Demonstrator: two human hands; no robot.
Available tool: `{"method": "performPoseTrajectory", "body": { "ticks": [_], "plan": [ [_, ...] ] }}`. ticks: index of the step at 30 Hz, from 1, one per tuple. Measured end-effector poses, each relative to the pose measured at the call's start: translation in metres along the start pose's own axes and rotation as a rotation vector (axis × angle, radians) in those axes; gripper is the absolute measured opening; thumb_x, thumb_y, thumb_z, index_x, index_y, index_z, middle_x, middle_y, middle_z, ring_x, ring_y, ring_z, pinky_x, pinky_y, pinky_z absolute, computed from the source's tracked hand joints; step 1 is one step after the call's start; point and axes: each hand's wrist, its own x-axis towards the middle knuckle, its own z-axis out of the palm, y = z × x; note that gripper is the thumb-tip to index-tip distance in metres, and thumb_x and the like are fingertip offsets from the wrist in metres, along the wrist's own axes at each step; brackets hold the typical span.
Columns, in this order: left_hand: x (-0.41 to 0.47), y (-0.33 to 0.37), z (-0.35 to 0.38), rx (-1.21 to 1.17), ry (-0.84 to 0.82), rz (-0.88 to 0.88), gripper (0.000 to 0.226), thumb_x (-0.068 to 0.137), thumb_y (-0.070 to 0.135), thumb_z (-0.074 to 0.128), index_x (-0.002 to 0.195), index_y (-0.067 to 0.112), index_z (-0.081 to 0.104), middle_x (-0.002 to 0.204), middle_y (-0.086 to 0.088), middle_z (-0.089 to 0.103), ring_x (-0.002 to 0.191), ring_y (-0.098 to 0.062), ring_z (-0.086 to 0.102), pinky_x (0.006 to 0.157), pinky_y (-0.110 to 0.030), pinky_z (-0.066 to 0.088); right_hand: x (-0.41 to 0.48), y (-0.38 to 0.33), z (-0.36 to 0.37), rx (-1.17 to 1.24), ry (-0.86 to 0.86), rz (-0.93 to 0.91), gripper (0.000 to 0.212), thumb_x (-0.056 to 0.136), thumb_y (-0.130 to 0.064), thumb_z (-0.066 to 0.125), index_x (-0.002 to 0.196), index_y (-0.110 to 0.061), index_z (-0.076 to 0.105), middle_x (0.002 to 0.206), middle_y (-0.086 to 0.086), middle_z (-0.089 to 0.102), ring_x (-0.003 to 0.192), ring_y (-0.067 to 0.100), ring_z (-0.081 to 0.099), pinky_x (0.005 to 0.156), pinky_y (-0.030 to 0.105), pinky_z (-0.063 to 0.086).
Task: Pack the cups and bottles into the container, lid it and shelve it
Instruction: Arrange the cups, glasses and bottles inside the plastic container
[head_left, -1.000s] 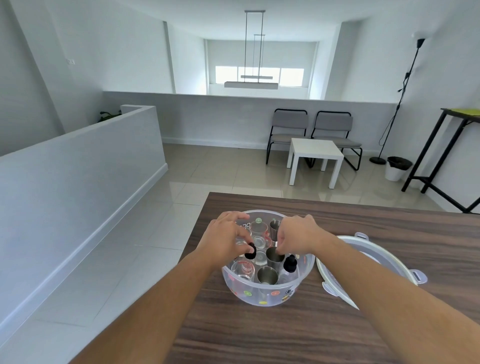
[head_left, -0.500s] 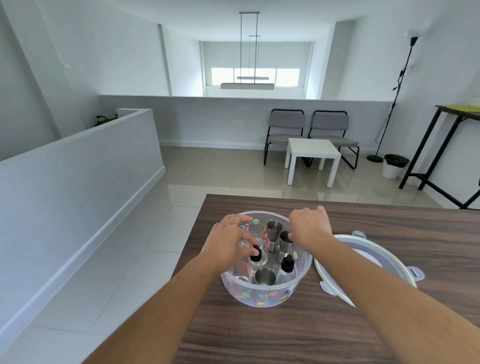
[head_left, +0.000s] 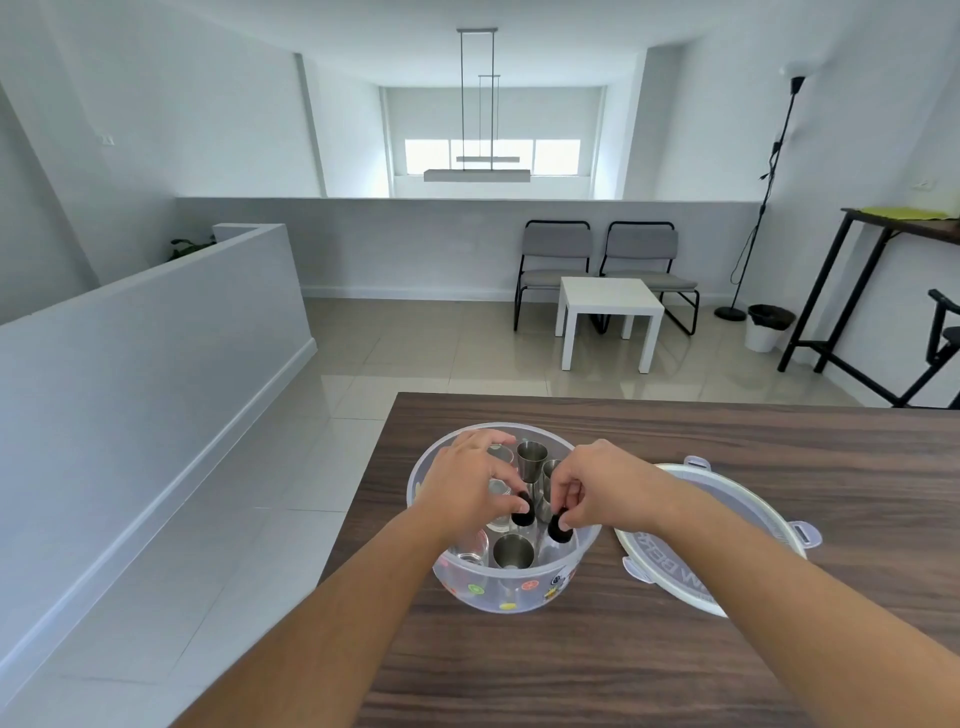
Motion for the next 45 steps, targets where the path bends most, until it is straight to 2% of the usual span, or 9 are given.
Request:
{"method": "performPoseTrajectory", "body": {
  "ticks": [7, 11, 15, 18, 21, 28, 35, 40, 45],
  "plan": [
    [-0.001, 0.008, 0.007, -0.033, -0.029, 0.021, 0.012, 0.068, 0.039, 0.077, 0.08, 0.036, 0.074, 0.134, 0.018, 0.046, 0.125, -0.005, 0.031, 0.101, -0.038, 0.022, -0.005, 0.005, -0.01, -0.06, -0.019, 0.056, 0.01, 0.072, -0.013, 0.076, 0.081, -0.017, 0.075, 0.062, -0.014, 0.061, 0.064, 0.005, 0.06, 0.067, 0.022, 0.054],
    [-0.001, 0.013, 0.01, -0.043, -0.032, 0.027, 0.014, 0.069, 0.037, 0.077, 0.082, 0.036, 0.074, 0.135, 0.015, 0.047, 0.125, -0.007, 0.03, 0.091, -0.032, 0.014, -0.004, 0.002, -0.009, -0.065, -0.02, 0.052, 0.01, 0.072, -0.014, 0.076, 0.082, -0.016, 0.074, 0.061, -0.016, 0.058, 0.059, 0.001, 0.055, 0.062, 0.016, 0.049],
    [-0.003, 0.011, 0.009, -0.05, -0.046, 0.003, 0.017, 0.068, 0.04, 0.077, 0.085, 0.037, 0.074, 0.136, 0.015, 0.046, 0.127, -0.007, 0.03, 0.102, -0.04, 0.017, -0.004, 0.003, -0.008, -0.044, -0.012, 0.054, 0.012, 0.073, -0.015, 0.077, 0.084, -0.017, 0.073, 0.068, -0.009, 0.063, 0.066, 0.008, 0.06, 0.065, 0.021, 0.052],
    [-0.004, 0.009, 0.001, -0.039, -0.056, 0.003, 0.02, 0.068, 0.041, 0.076, 0.088, 0.036, 0.074, 0.136, 0.015, 0.045, 0.127, -0.008, 0.031, 0.109, -0.042, 0.022, -0.004, 0.003, -0.009, -0.041, 0.0, 0.041, 0.017, 0.072, -0.015, 0.077, 0.089, -0.017, 0.073, 0.07, -0.008, 0.064, 0.066, 0.006, 0.059, 0.062, 0.015, 0.048],
    [-0.007, 0.004, -0.014, 0.002, -0.024, -0.012, 0.021, 0.071, 0.038, 0.075, 0.092, 0.034, 0.073, 0.137, 0.013, 0.045, 0.129, -0.008, 0.032, 0.106, -0.033, 0.021, -0.005, 0.001, -0.012, -0.044, 0.011, 0.026, 0.019, 0.072, -0.018, 0.078, 0.09, -0.018, 0.073, 0.072, -0.008, 0.065, 0.064, 0.004, 0.058, 0.06, 0.014, 0.045],
    [-0.027, -0.017, -0.047, 0.154, -0.022, -0.104, 0.021, 0.075, 0.038, 0.072, 0.095, 0.034, 0.072, 0.14, 0.01, 0.043, 0.129, -0.012, 0.032, 0.106, -0.041, 0.029, 0.003, -0.023, -0.006, -0.047, 0.045, -0.094, 0.01, 0.075, -0.027, 0.073, 0.085, -0.025, 0.074, 0.078, -0.012, 0.068, 0.072, 0.001, 0.06, 0.06, 0.014, 0.041],
    [-0.035, -0.024, -0.048, 0.239, -0.095, -0.145, 0.028, 0.074, 0.042, 0.072, 0.101, 0.036, 0.07, 0.143, 0.008, 0.039, 0.131, -0.014, 0.03, 0.106, -0.043, 0.028, 0.031, -0.033, 0.002, -0.209, 0.059, -0.031, 0.013, 0.08, -0.022, 0.063, 0.087, -0.024, 0.074, 0.068, -0.016, 0.057, 0.075, 0.007, 0.056, 0.079, 0.027, 0.045],
    [-0.037, -0.034, -0.051, 0.241, -0.106, -0.176, 0.012, 0.071, 0.042, 0.074, 0.082, 0.035, 0.072, 0.142, 0.01, 0.042, 0.13, -0.013, 0.031, 0.107, -0.045, 0.028, 0.047, -0.035, 0.01, -0.33, 0.019, -0.021, 0.013, 0.082, -0.021, 0.061, 0.084, -0.027, 0.072, 0.093, -0.013, 0.071, 0.094, 0.011, 0.06, 0.089, 0.034, 0.036],
    [-0.035, -0.035, -0.05, 0.25, -0.13, -0.181, 0.009, 0.071, 0.039, 0.074, 0.078, 0.035, 0.073, 0.141, 0.01, 0.043, 0.13, -0.012, 0.031, 0.105, -0.044, 0.028, 0.054, -0.044, 0.015, -0.213, -0.011, -0.065, 0.008, 0.077, -0.028, 0.068, 0.079, -0.025, 0.075, 0.075, -0.014, 0.068, 0.076, 0.008, 0.06, 0.079, 0.03, 0.046]
  ]
}}
